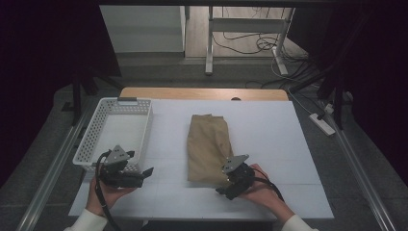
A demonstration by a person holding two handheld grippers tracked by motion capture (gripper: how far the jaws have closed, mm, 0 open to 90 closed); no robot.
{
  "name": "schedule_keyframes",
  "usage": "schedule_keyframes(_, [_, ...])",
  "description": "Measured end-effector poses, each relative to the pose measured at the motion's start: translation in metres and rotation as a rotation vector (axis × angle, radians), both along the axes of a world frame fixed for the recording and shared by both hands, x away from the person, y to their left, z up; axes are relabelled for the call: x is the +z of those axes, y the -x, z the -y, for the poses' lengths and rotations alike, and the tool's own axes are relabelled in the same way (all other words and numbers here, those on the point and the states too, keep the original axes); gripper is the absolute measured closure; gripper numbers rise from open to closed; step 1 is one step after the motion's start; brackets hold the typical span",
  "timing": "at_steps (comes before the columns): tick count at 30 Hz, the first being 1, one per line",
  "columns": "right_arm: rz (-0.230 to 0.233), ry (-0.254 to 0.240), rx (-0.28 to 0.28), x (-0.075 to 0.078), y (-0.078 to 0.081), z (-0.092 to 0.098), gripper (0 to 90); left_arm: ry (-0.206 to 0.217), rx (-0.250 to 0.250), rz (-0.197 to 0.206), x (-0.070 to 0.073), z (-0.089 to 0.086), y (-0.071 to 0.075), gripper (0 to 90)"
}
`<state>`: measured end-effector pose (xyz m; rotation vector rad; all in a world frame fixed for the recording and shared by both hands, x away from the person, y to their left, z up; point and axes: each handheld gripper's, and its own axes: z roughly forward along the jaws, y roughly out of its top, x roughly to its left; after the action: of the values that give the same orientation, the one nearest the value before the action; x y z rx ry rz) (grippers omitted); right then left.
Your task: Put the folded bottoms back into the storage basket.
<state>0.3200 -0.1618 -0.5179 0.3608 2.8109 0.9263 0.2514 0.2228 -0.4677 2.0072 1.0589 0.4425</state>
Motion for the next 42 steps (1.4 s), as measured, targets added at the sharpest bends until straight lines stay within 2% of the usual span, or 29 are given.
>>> schedule_keyframes(5, [0.023,0.024,0.006,-0.003,-0.001,-0.001,13.7,-0.001,0.000,-0.003,-0.001,0.001,0.000,8.0])
schedule_keyframes(12, [0.026,0.019,0.011,-0.003,-0.005,-0.001,16.0,-0.002,-0.001,-0.008,-0.001,0.000,-0.001,7.9])
schedule_keyframes(13, [0.033,0.019,0.008,-0.003,-0.005,0.000,20.5,-0.002,-0.001,-0.007,-0.001,0.000,-0.001,8.0])
schedule_keyframes(18, [0.045,0.023,0.013,-0.001,-0.006,0.002,26.1,-0.006,-0.004,-0.009,-0.001,0.000,-0.001,8.0])
schedule_keyframes(19, [0.060,0.031,0.021,0.000,-0.005,0.001,31.0,-0.007,-0.003,-0.011,-0.001,0.000,-0.001,8.0])
schedule_keyframes(21, [0.064,0.033,0.023,0.001,-0.005,0.001,32.5,-0.006,-0.002,-0.011,-0.001,0.000,-0.001,8.0])
schedule_keyframes(22, [0.075,0.039,0.019,0.001,-0.005,0.001,37.5,-0.005,0.000,-0.011,-0.001,-0.001,-0.001,8.0])
schedule_keyframes(27, [0.081,0.055,0.017,0.003,-0.006,0.000,44.3,-0.007,-0.002,-0.011,-0.001,0.000,-0.001,8.0])
schedule_keyframes(28, [0.090,0.061,0.025,0.004,-0.006,0.000,48.7,-0.008,-0.005,-0.011,-0.002,0.001,-0.001,8.1])
schedule_keyframes(34, [0.100,0.063,0.037,0.004,-0.008,-0.001,57.7,-0.008,-0.002,-0.014,-0.002,0.000,-0.001,8.1])
schedule_keyframes(35, [0.103,0.064,0.039,0.004,-0.008,-0.002,62.1,-0.005,0.000,-0.014,-0.002,-0.001,-0.002,8.1])
schedule_keyframes(41, [0.090,0.059,0.048,0.005,-0.012,-0.002,69.9,-0.005,0.001,-0.017,-0.002,-0.001,-0.002,8.2])
schedule_keyframes(42, [0.070,0.043,0.039,0.005,-0.014,0.000,72.5,-0.005,0.002,-0.017,-0.002,-0.002,-0.002,8.2])
